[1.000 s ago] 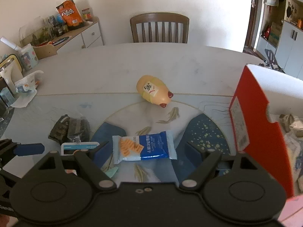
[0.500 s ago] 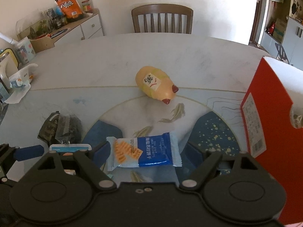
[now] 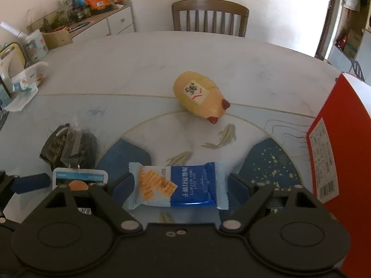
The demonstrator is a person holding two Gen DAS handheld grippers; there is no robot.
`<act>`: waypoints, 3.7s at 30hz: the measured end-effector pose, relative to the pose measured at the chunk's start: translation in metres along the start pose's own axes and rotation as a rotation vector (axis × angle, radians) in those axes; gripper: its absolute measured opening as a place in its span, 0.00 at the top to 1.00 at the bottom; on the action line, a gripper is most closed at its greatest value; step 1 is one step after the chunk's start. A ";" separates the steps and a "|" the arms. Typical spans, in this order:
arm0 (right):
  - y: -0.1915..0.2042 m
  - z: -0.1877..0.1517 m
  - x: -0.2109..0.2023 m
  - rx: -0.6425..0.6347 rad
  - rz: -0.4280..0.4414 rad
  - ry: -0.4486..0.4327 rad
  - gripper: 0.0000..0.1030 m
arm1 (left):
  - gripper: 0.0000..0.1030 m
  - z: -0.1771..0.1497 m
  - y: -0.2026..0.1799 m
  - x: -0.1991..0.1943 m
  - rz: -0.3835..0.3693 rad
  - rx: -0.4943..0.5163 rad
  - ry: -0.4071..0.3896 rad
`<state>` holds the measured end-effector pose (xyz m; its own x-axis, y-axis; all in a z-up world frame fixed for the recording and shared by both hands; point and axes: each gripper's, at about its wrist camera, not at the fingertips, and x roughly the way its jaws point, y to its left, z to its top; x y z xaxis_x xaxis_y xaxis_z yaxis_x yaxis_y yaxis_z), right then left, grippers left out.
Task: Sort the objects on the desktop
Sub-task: 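Lower right gripper onto blue biscuit packet while left gripper reaches white chip bag, then close right gripper on biscuit packet while left gripper grasps white chip bag, then carry biscuit packet with right gripper and chip bag with left gripper into box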
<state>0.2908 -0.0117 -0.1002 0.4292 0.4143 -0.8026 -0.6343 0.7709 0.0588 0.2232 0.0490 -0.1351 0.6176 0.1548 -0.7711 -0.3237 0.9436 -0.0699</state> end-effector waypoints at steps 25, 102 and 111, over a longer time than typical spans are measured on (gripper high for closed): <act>0.008 0.001 0.012 -0.056 -0.001 0.019 0.12 | 0.34 -0.003 0.002 -0.006 -0.017 0.050 -0.045; -0.084 -0.027 -0.186 0.149 0.016 -0.242 0.28 | 0.42 0.040 -0.056 -0.141 -0.274 0.061 -0.183; -0.132 -0.034 -0.204 0.164 -0.013 -0.268 0.28 | 0.42 0.050 -0.103 -0.144 -0.294 0.081 -0.196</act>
<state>0.2657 -0.2145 0.0358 0.6043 0.5000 -0.6204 -0.5247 0.8357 0.1625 0.2036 -0.0562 0.0144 0.8043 -0.0810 -0.5886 -0.0589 0.9749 -0.2146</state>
